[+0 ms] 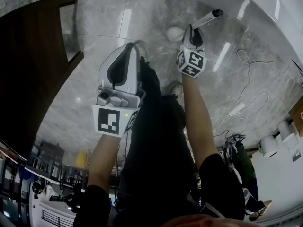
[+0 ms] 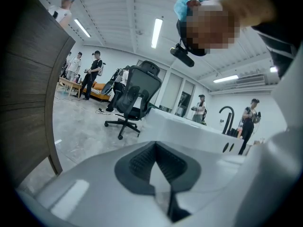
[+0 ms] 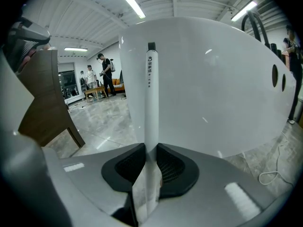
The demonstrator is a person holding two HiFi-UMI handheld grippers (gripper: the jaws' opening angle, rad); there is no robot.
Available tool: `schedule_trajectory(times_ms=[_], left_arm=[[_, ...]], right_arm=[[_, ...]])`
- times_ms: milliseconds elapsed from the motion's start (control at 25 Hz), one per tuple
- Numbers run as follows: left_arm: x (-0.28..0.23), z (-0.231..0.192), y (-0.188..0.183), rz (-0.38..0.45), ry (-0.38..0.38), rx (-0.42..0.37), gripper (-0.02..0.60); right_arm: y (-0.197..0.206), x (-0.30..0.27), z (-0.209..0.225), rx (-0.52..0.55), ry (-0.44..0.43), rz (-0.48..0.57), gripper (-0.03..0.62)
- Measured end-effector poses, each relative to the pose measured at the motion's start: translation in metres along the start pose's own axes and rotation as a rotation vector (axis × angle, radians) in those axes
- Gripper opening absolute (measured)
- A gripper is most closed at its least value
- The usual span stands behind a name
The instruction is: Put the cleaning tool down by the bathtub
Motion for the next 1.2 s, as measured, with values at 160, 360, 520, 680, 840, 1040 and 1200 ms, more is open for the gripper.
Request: schedule_trajectory(times_ms=[160,360,520,680,840,1040,1200], left_arm=[[0.000,-0.003,0.001,-0.003,-0.005,0.007,0.008],[-0.002,-0.005,0.006,-0.012,0.001,0.013,0.008],[-0.005,-0.007,0.006,-0.011,0.002,0.015,0.008],[-0.008,-0.008,0.002,-0.006,0.002,0.022,0.009],[-0.009,-0.012,0.001,-0.005,0.002,0.027,0.008],[-0.010,-0.013,0.005,-0.007,-0.009,0.038,0.008],[-0.011,-0.012,0.004,-0.002,-0.013,0.044,0.008]], right_arm=[[-0.002,-0.006,-0.001,0.002,-0.002,-0.002,0.077],[-0.002,-0.016,-0.001,-0.005,0.005,-0.008,0.077],[-0.004,-0.024,-0.002,-0.008,0.003,-0.019,0.077],[-0.008,-0.028,0.000,-0.016,0.011,-0.033,0.077],[-0.008,-0.031,-0.002,-0.016,0.012,-0.037,0.077],[-0.007,-0.035,-0.001,-0.026,0.011,-0.036,0.075],[-0.007,-0.035,0.001,-0.030,0.008,-0.035,0.075]])
Point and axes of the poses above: the fingertips, and each gripper's own axes: x backward along the fingers, z to its right, y out of its underside, the point moved 9 cm from there along x, backward along the fingers, and after that the axes turned 9 degrees about y, right-handed, at the moved point
